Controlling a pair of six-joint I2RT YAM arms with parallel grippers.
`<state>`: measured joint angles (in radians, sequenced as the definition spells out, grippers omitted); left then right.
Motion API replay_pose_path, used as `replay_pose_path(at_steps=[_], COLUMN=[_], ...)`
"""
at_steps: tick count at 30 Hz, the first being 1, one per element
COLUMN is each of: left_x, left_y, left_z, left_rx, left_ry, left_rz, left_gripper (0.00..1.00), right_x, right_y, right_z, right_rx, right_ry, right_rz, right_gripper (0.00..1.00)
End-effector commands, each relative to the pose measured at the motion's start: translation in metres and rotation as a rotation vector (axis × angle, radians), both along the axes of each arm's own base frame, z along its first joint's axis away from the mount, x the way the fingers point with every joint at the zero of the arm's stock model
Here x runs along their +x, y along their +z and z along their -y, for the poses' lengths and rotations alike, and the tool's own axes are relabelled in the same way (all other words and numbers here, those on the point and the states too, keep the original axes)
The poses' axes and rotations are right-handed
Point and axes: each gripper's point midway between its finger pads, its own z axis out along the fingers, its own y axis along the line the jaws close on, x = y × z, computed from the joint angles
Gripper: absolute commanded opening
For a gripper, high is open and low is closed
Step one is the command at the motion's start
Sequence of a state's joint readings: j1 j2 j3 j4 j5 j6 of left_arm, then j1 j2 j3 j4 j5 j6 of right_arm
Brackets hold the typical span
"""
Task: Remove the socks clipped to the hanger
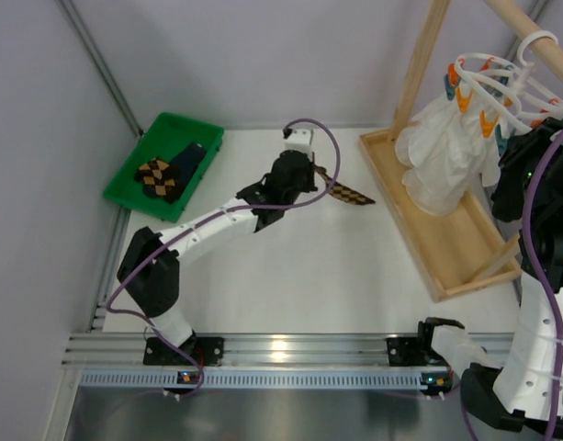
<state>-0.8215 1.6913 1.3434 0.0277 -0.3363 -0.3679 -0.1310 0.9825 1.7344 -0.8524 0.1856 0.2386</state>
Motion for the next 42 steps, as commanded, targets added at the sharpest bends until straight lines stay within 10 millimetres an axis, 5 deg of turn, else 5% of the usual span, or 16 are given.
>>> replay_pose_path(at_steps=[1, 6, 11, 15, 19, 25, 31, 42], left_x=[0.034, 0.083, 0.107, 0.123, 0.135, 0.132, 0.120, 0.102], left_y=[0.037, 0.043, 0.079, 0.125, 0.143, 0.143, 0.120, 0.019], left_z=[-0.098, -0.206, -0.302, -0.346, -0.392, -0.403, -0.404, -0.410], left_rx=[0.170, 0.254, 0.237, 0.238, 0.161, 0.084, 0.188, 0.311], left_ry=[0.297, 0.539, 0.810, 1.012, 1.141, 1.272, 1.373, 1.458], left_rz=[0.118, 0.121, 0.168, 0.303, 0.358, 0.490, 0.557, 0.424], left_gripper=[0.00, 0.00, 0.00, 0.00, 0.00, 0.00, 0.00, 0.00], right_x=[0.001, 0.006, 0.021, 0.032, 0.044, 0.055, 0.050, 0.046], right_y=[0.005, 0.005, -0.001, 0.000, -0.006, -0.008, -0.002, 0.000], right_z=[-0.008, -0.013, -0.012, -0.017, -0.025, -0.029, -0.031, -0.044], right_rx=[0.018, 0.028, 0.024, 0.049, 0.074, 0.087, 0.078, 0.093], right_ry=[0.039, 0.069, 0.069, 0.101, 0.147, 0.176, 0.184, 0.243], right_rz=[0.031, 0.046, 0.045, 0.073, 0.074, 0.074, 0.084, 0.095], right_gripper=[0.00, 0.00, 0.00, 0.00, 0.00, 0.00, 0.00, 0.00])
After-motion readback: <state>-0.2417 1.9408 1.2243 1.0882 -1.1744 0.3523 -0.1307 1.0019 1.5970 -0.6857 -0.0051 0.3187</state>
